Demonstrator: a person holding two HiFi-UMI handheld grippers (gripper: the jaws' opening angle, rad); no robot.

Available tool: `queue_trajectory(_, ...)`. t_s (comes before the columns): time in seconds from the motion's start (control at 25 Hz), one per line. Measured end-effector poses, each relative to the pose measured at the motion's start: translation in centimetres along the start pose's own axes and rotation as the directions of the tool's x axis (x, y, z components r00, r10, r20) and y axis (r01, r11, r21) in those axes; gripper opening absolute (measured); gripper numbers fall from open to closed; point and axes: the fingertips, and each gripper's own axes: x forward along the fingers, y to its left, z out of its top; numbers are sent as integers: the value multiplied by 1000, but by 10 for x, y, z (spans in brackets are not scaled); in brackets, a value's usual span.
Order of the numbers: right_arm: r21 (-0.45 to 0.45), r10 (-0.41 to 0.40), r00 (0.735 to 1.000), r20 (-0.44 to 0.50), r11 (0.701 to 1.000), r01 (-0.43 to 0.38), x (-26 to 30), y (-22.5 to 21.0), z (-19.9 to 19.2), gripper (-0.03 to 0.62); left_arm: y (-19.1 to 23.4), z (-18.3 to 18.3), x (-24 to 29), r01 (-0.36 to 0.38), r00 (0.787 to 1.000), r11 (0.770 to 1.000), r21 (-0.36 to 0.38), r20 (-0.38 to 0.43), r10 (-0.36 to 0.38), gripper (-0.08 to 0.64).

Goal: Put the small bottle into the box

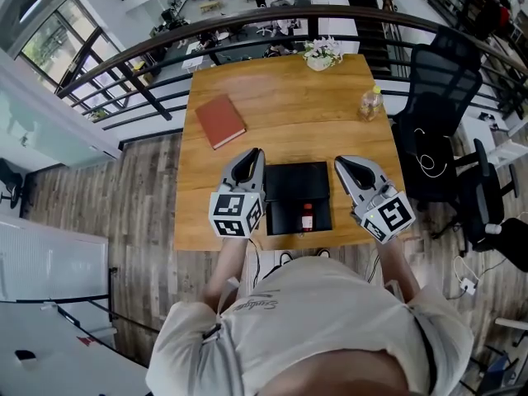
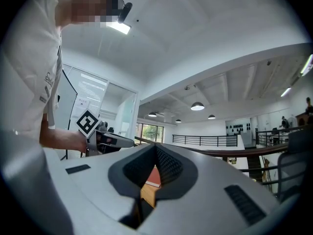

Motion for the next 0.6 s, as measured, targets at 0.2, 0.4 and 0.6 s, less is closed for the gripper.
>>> queue_trajectory(0.2, -5, -9, 1000, -14, 1000, 9, -2, 2, -3, -6, -4, -2, 1, 23, 1000, 1000, -8, 2, -23, 35)
queue_trajectory(0.4, -24, -8, 1000, -22, 1000, 8, 0, 5, 0, -6, -1, -10, -2, 23, 1000, 999, -41, 2, -23, 35)
queue_trajectory(0.6, -32, -9, 1000, -16, 999, 8, 8, 15, 1, -6, 5, -16, -9, 33, 999, 998, -60, 5, -32, 35)
